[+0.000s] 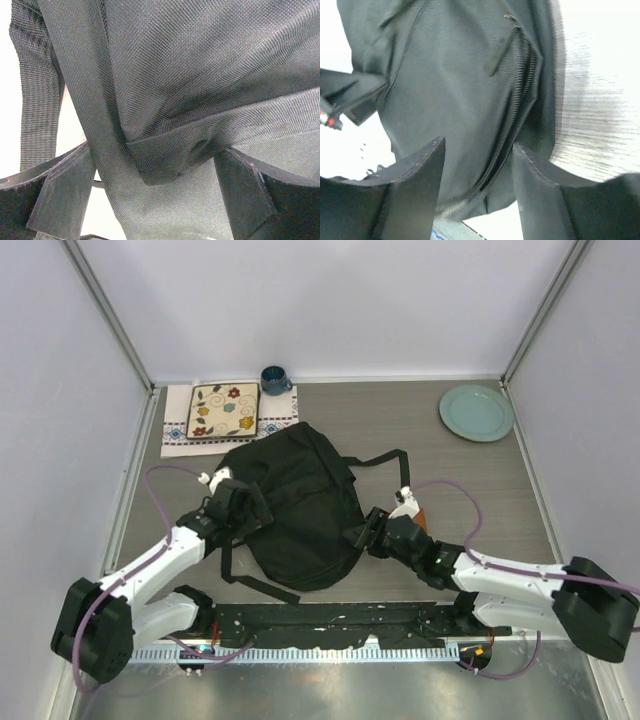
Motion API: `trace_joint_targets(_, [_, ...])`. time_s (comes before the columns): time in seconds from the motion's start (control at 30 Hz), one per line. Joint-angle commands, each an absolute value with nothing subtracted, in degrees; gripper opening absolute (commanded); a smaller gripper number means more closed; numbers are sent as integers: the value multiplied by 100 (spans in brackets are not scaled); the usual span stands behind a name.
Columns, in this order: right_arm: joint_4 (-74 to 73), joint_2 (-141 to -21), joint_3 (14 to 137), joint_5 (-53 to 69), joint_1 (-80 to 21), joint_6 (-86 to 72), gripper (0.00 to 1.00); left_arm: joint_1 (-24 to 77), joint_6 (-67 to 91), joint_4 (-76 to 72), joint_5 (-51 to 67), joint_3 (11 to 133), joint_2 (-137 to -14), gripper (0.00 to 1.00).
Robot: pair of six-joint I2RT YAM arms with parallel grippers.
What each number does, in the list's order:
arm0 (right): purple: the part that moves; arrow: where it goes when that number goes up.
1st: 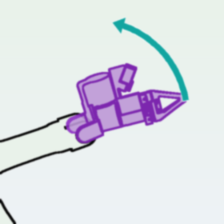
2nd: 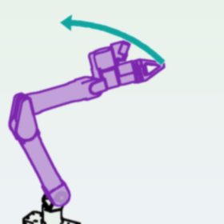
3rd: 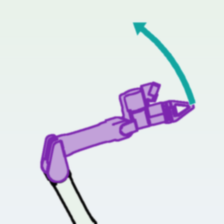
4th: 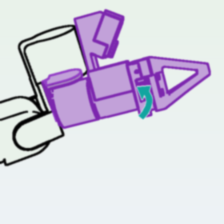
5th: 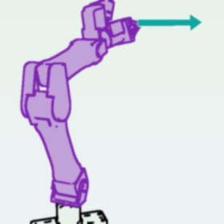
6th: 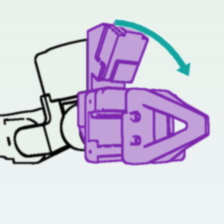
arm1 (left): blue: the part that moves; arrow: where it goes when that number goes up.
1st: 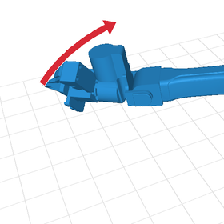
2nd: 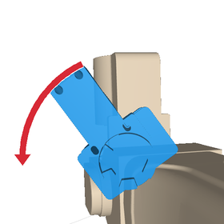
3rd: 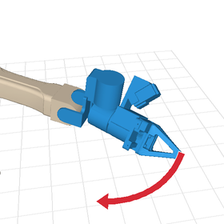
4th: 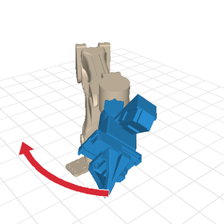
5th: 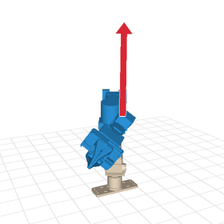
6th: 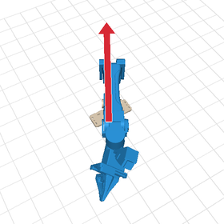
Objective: Pack the student bag
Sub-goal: Adjust the student bag at the center of the board.
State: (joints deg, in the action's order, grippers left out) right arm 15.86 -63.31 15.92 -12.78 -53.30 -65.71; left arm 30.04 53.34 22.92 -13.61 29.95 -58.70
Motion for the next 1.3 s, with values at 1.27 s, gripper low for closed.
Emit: trace_joint_targets(1.27, [615,-10572,6319,2865,-2093,-2847,83,3031,5870,1964,1038,2154,-4121,100])
